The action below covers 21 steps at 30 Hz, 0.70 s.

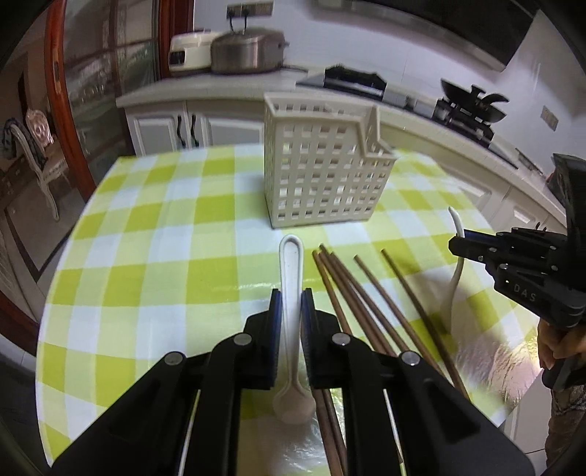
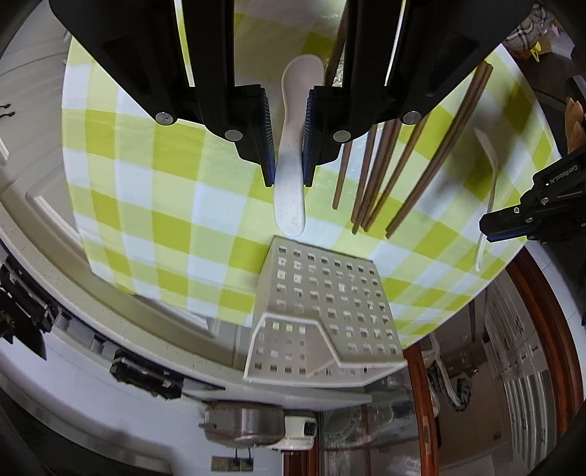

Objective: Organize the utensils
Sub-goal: 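Lift the white spoon with the right tool and drop it into the caddy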

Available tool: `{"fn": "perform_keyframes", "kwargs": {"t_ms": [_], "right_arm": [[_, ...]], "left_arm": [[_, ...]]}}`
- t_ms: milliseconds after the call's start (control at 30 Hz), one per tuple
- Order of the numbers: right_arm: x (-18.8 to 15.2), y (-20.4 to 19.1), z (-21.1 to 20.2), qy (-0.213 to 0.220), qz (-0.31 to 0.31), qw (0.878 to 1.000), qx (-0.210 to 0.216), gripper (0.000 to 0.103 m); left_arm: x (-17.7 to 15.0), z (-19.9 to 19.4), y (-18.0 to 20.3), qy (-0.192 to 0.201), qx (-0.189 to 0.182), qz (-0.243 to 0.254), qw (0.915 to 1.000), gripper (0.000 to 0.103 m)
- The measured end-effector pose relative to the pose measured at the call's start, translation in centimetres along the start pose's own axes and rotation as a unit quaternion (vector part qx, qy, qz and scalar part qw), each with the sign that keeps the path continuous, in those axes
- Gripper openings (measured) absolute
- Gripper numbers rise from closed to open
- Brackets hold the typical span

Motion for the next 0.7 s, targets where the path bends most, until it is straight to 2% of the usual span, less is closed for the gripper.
{"fn": "perform_keyframes", "kwargs": {"t_ms": [200,367,700], "right_arm": [[0.4,0.4,-2.2,0.034,0.012,0.999,-0.014,0.017],[1.6,0.6,-3.4,0.076,0.026,0.997,-0.021,0.017],[5.4,1.5,-4.0,0.133,0.042,0.99,-0.027,0.017]], "left_arm": [[0.2,-2.7,0.3,0.05,-0.015,0.001,0.9986,0.011],[1.4,-4.6,1.1,0.107,-0.027,-0.004,0.9939,0.011],[6.4,-6.9,3.8,0.178,-0.045,0.002,0.983,0.011]]}}
Point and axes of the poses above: each gripper's, at about its wrist camera, not at the fingertips, and z roughly the way its jaws point, y to its right, x to its top, the point moved 1 cm from there along z, roughly the way its jaws point, and after that the axes turned 15 degrees about -z, right-handed, at the moved point
